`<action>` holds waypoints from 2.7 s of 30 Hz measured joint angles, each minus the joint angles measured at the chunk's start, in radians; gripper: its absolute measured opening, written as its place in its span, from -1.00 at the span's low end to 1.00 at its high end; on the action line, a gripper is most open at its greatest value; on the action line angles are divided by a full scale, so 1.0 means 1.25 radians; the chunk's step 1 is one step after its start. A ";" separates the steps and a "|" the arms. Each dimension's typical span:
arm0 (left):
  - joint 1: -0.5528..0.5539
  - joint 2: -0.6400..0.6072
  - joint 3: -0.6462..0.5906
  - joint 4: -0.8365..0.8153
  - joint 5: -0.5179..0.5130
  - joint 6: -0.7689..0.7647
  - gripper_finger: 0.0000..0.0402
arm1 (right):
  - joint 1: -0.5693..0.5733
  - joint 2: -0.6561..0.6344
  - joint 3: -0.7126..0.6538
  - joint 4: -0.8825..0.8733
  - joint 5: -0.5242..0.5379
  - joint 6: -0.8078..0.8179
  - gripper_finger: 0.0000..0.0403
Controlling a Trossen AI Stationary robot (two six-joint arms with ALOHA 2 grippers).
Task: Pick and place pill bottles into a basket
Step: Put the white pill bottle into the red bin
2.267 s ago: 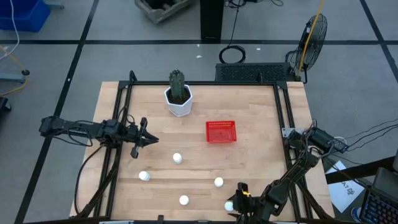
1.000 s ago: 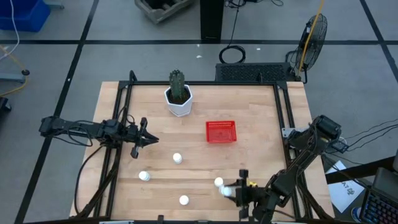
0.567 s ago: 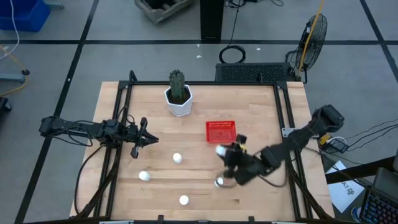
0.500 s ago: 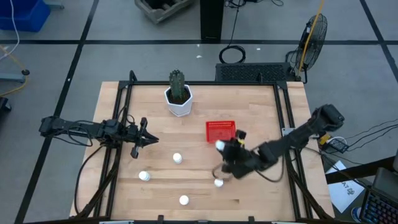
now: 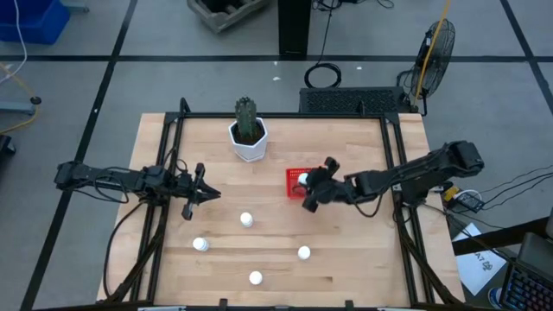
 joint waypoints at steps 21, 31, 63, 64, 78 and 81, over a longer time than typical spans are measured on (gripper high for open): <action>0.000 0.009 0.000 -0.003 0.000 0.000 -0.77 | -0.145 -0.020 -0.211 0.172 -0.164 0.054 -0.24; 0.000 0.009 0.000 -0.003 0.000 0.000 -0.77 | -0.152 -0.020 -0.212 0.171 -0.185 0.056 -0.18; 0.000 0.009 0.000 -0.003 0.000 0.000 -0.77 | -0.155 -0.020 -0.212 0.171 -0.225 0.047 -0.05; 0.000 0.009 0.000 -0.003 0.000 0.000 -0.77 | -0.155 -0.020 -0.212 0.171 -0.225 0.047 -0.05; 0.000 0.009 0.000 -0.003 0.000 0.000 -0.77 | -0.154 -0.020 -0.212 0.236 -0.227 -0.051 0.01; 0.000 0.009 0.000 -0.003 0.000 0.000 -0.77 | -0.154 -0.020 -0.211 0.249 -0.227 -0.080 0.03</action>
